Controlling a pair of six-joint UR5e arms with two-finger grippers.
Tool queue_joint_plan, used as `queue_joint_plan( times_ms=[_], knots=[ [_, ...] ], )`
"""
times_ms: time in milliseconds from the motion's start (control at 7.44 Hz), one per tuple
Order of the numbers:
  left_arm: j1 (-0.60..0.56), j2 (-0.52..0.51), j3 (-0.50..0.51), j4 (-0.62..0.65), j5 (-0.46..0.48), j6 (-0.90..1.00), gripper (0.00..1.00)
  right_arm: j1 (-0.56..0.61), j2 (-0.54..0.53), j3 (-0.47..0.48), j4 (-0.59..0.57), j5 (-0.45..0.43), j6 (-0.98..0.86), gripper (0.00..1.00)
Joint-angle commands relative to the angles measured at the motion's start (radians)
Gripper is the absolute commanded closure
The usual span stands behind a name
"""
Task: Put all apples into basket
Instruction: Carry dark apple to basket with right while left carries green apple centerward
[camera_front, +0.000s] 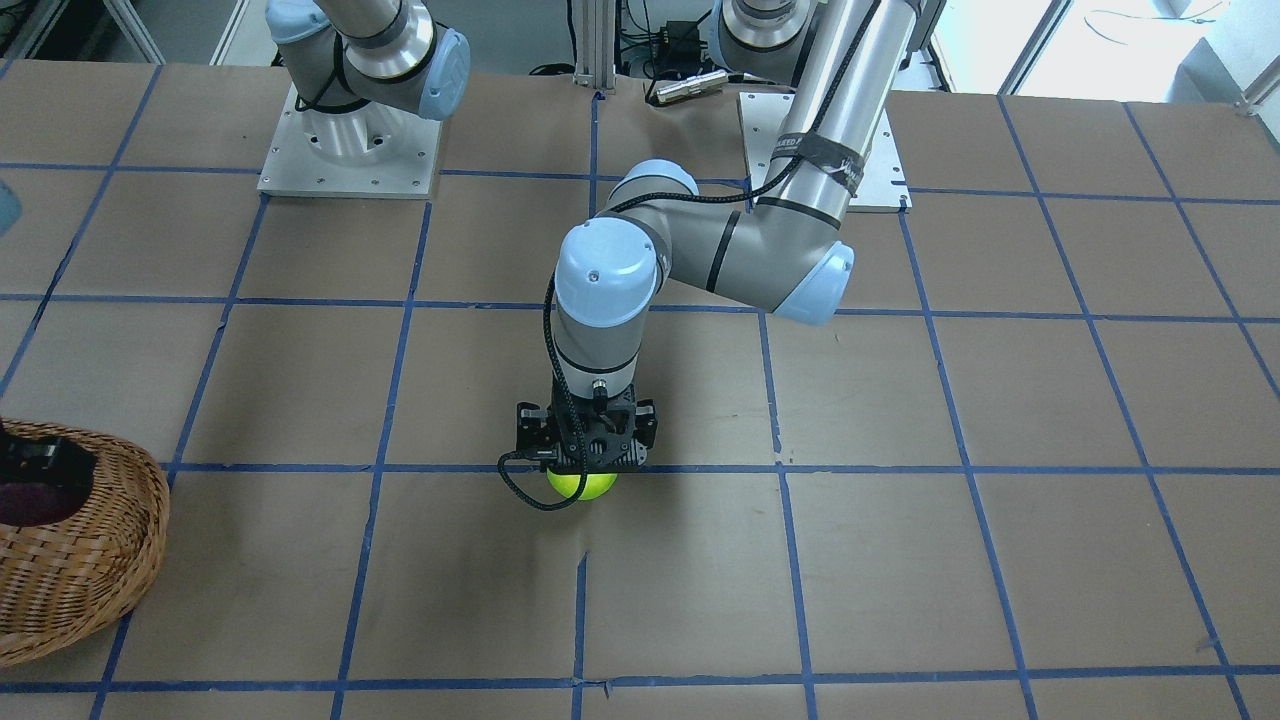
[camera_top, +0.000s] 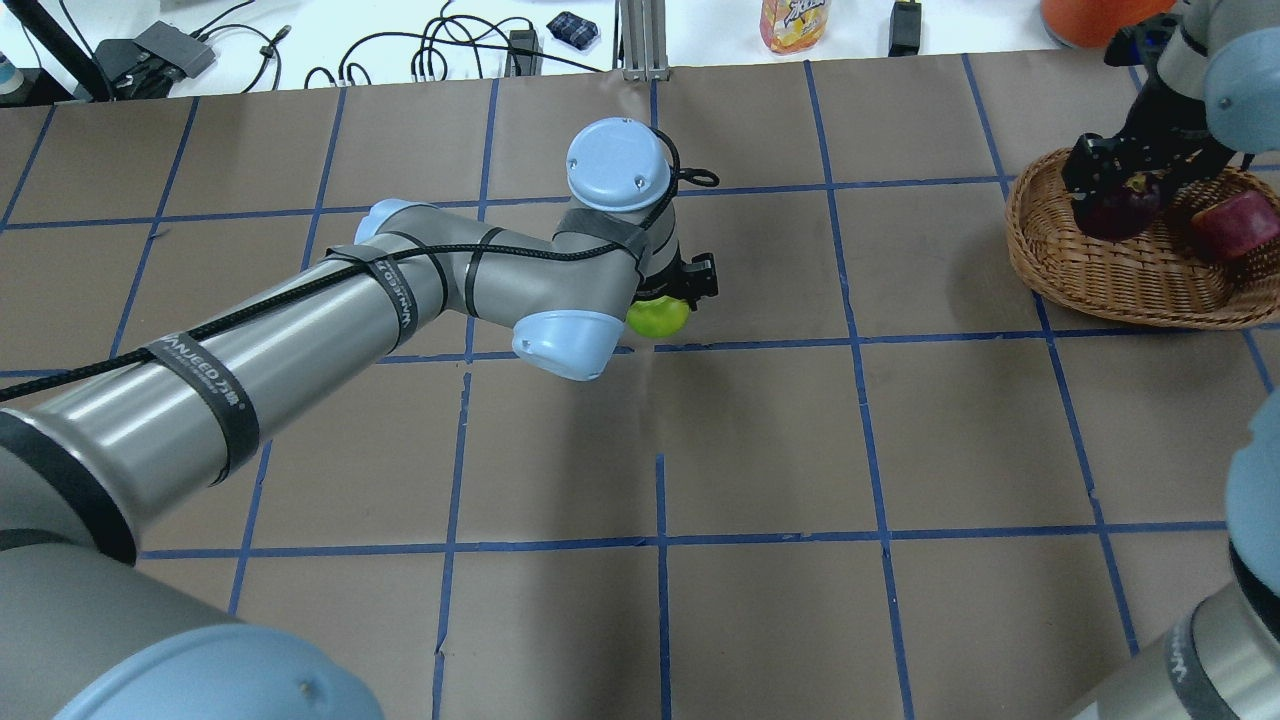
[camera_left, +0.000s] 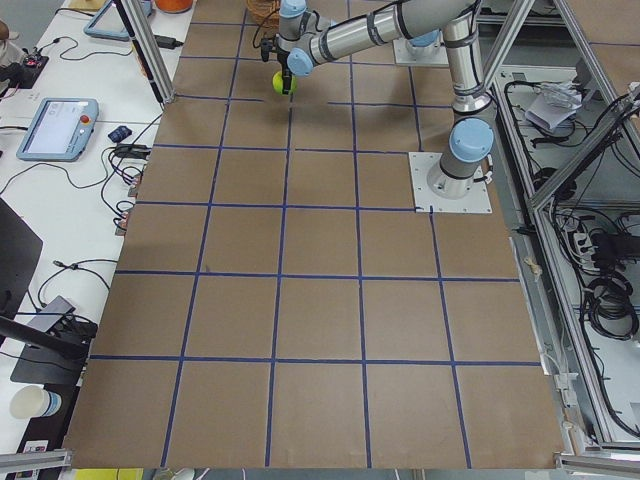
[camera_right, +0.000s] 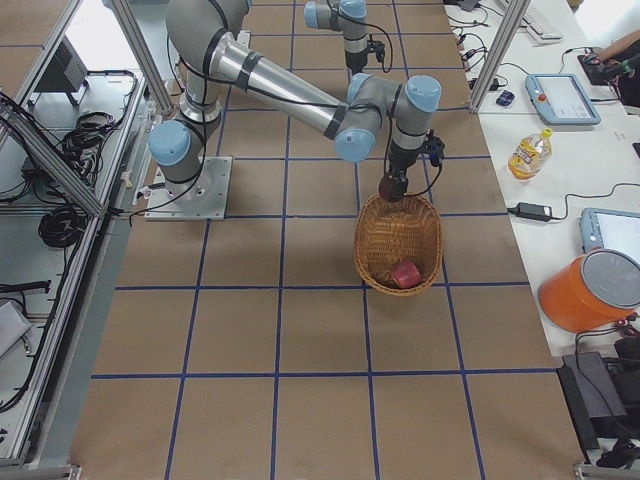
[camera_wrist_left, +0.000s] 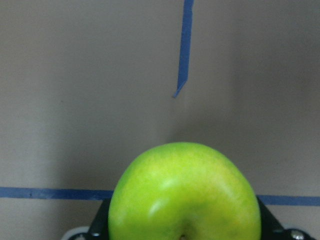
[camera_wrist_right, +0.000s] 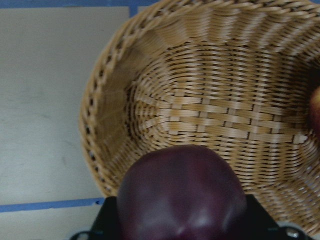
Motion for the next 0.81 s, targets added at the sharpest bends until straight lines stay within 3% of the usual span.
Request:
queue_joint_plan(
  times_ms=[0,134,403,538,672],
  knots=[
    [-0.008,-0.040,0.000,0.040,0.005,0.003,0.14,-0.079,0.051,0.000,-0.063,-0.015,-0.106,1.00],
    [-0.008,-0.040,0.000,0.040,0.005,0.003,0.00,-0.091,0.082,0.000,-0.132,-0.017,-0.140,1.00],
    [0.006,-0.011,0.026,0.028,-0.010,0.019,0.00,-0.130,0.134,0.000,-0.209,-0.035,-0.177,1.00],
    [0.021,0.010,0.074,-0.032,-0.068,0.022,0.00,-0.137,0.133,0.001,-0.211,-0.029,-0.178,0.27],
    [0.026,0.059,0.131,-0.155,-0.067,0.034,0.00,-0.142,0.125,0.003,-0.197,-0.028,-0.171,0.00]
  ],
)
